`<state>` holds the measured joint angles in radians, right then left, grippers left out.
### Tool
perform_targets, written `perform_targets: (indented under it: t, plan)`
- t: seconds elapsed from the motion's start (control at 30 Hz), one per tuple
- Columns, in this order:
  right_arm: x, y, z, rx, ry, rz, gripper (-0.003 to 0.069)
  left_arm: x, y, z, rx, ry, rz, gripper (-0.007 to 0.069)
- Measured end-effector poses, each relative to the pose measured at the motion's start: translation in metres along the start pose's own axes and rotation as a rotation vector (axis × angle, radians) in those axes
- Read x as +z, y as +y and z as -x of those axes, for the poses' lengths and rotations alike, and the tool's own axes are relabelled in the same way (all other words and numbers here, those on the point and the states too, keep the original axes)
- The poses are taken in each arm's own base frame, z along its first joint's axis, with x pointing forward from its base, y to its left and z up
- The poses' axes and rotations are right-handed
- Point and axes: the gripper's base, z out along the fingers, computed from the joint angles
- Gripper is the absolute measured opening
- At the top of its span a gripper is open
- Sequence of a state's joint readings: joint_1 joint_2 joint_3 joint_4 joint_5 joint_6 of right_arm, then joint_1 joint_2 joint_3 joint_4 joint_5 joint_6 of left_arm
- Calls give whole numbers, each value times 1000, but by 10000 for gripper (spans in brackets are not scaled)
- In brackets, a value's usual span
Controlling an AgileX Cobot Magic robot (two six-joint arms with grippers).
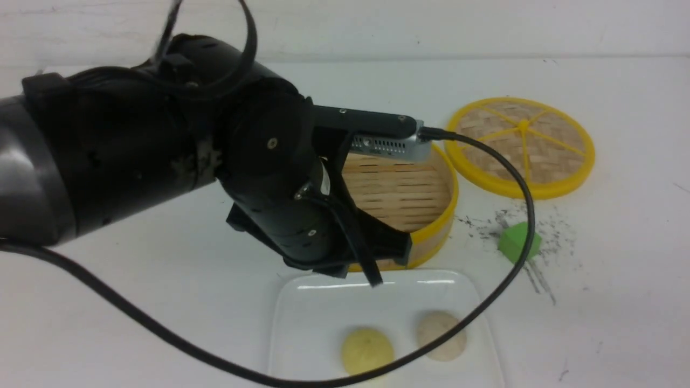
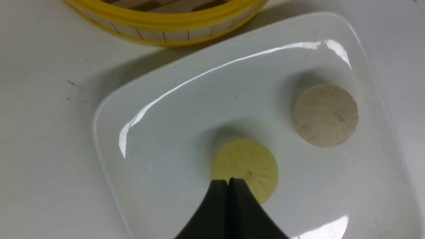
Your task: Put the steamed buns into the plate on the white tablecloth.
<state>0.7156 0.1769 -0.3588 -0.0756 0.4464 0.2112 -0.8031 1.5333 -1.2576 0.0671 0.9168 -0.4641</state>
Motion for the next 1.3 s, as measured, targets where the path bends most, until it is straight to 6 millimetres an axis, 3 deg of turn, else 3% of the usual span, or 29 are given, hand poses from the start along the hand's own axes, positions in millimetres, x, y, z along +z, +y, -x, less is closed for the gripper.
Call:
perform_targets:
  t: [0.5,0.67,0.83,0.97,1.0,1.03,1.23,1.3]
  plan:
    - [-3,0,-1,2,-18,2,-1,0,3,-1,-5,9,34,11]
    - [-2,-5,-6,15,-32,-68,1,0,3,0,-1,3,38,13]
    - [6,-19,-45,45,-31,-243,3,0,4,1,9,-7,47,14]
    - [11,-36,-98,92,38,-436,6,-5,6,1,22,-30,57,14]
    - [11,-36,-99,94,43,-443,6,-6,6,1,22,-32,58,15]
    - [11,-39,-106,107,79,-492,9,-11,7,1,26,-46,58,16]
    - [7,-45,-106,123,60,-618,15,-51,14,-2,39,-152,53,19]
    - [5,-47,-106,132,55,-655,18,-77,20,-8,39,-207,51,19]
